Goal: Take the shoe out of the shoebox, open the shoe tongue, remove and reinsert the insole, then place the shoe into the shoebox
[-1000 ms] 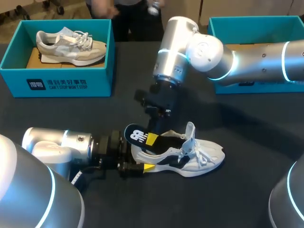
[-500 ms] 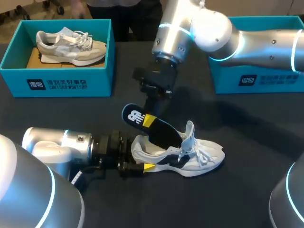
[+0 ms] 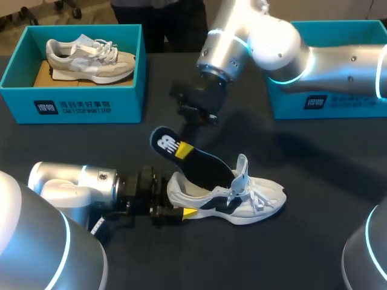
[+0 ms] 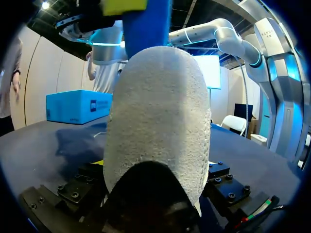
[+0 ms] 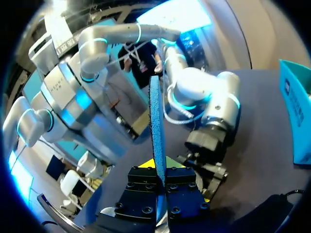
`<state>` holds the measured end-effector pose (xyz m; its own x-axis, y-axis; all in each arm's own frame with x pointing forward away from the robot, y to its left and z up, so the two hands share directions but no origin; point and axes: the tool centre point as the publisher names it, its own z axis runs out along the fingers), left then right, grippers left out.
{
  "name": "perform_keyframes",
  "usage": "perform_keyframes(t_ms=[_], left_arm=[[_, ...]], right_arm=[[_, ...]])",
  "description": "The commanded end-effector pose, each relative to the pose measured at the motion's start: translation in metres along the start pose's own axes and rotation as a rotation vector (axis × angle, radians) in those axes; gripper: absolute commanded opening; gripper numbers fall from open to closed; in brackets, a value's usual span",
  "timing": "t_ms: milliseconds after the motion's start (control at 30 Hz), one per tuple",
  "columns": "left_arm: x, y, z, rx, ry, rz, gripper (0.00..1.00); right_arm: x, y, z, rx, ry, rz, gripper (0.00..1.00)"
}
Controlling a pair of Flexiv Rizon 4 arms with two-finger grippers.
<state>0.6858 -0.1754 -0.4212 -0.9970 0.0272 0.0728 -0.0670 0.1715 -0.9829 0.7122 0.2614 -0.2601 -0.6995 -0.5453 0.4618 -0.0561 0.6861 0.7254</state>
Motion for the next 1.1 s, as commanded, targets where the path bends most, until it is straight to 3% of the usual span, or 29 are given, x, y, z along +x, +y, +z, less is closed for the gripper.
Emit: perform_keyframes(t_ms=[33, 133, 300, 400, 900, 967, 1000, 1100], left_arm=[[0.001, 0.001, 0.001, 0.000, -0.001, 0.000, 0.00], [0.001, 0.001, 0.001, 0.000, -0.001, 0.000, 0.00], [0.001, 0.001, 0.001, 0.000, -0.001, 0.000, 0.00], [0.001, 0.001, 0.001, 0.000, -0.001, 0.000, 0.00], [0.001, 0.001, 0.001, 0.000, -0.001, 0.000, 0.00], [0.001, 0.001, 0.001, 0.000, -0.001, 0.000, 0.00], [0.001, 0.001, 0.001, 0.000, -0.001, 0.000, 0.00], [0.001, 0.001, 0.001, 0.000, -0.001, 0.000, 0.00]], right_arm=[[0.010, 0.012, -0.019, -0.057, -0.067, 0.007, 0.00], [0.018, 0.023, -0.040, -0.139, -0.059, 0.020, 0.00], [0.038, 0.047, -0.076, -0.097, -0.055, 0.039, 0.00], [0.054, 0.063, -0.097, -0.116, -0.057, 0.058, 0.00], [0.054, 0.063, -0.097, -0.116, -0.057, 0.058, 0.00], [0.066, 0.064, -0.111, -0.173, -0.105, 0.114, 0.00], [0.085, 0.066, -0.121, -0.240, -0.148, 0.108, 0.00], [0.113, 0.069, -0.129, -0.362, -0.209, 0.085, 0.00]])
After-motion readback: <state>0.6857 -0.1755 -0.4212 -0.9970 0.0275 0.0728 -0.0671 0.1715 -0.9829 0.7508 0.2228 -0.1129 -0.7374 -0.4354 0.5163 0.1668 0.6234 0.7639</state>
